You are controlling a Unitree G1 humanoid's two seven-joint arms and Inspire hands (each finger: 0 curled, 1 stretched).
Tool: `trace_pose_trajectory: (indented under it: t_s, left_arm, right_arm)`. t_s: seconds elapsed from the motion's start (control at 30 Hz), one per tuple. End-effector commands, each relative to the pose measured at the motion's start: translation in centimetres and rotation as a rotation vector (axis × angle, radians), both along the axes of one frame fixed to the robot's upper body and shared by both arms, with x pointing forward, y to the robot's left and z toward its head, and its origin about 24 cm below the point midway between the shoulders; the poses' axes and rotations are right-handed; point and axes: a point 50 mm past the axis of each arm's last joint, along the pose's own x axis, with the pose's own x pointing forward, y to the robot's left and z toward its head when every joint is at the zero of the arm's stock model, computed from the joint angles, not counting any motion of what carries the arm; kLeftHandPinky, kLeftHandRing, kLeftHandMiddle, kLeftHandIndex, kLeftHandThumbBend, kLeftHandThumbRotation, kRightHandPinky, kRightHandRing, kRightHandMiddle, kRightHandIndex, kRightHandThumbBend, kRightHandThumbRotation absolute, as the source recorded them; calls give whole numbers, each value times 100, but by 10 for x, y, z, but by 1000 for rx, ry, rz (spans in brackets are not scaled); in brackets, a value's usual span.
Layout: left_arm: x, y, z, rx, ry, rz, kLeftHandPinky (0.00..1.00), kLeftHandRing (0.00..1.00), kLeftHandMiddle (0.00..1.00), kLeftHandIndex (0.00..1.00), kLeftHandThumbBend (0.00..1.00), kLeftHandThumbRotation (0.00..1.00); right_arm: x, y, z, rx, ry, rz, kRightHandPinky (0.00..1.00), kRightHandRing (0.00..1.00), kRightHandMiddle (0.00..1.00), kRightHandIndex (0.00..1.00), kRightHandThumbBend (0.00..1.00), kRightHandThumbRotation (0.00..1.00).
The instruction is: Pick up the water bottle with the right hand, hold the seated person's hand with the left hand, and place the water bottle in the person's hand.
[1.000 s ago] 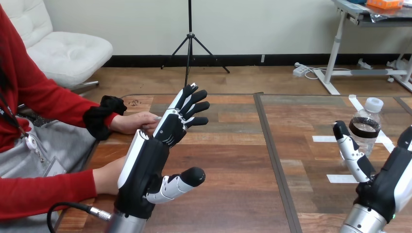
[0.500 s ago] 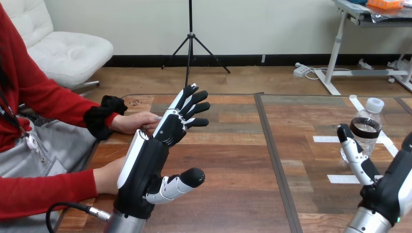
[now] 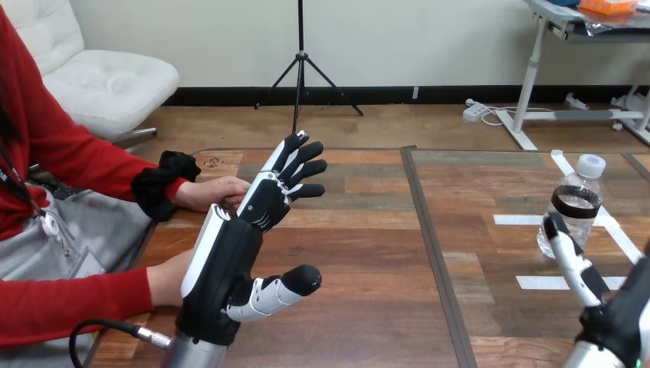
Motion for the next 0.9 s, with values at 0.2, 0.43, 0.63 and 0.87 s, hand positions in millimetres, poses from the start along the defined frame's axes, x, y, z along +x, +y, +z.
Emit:
trace_pose_trajectory:
  t_s: [0.2, 0.43, 0.63, 0.87]
  left_arm:
    - [8, -1, 11, -5, -52, -10, 78, 87, 92, 95, 86, 77]
    - [8, -2, 11, -13, -56, -15, 78, 87, 92, 95, 85, 76]
    - [8, -2, 11, -14, -64, -10, 78, 87, 92, 95, 84, 76]
    - [8, -2, 11, -13, -61, -8, 78, 87, 92, 95, 85, 76]
  right_arm:
    - [29, -12, 21, -1, -25, -7, 98, 100, 100, 100, 100, 52]
    - [32, -18, 21, 29, 5, 5, 97, 100, 100, 100, 100, 53]
    - [36, -22, 21, 66, 32, 16, 97, 100, 100, 100, 100, 54]
    - [41, -24, 22, 81, 59, 24, 96, 100, 100, 100, 100, 55]
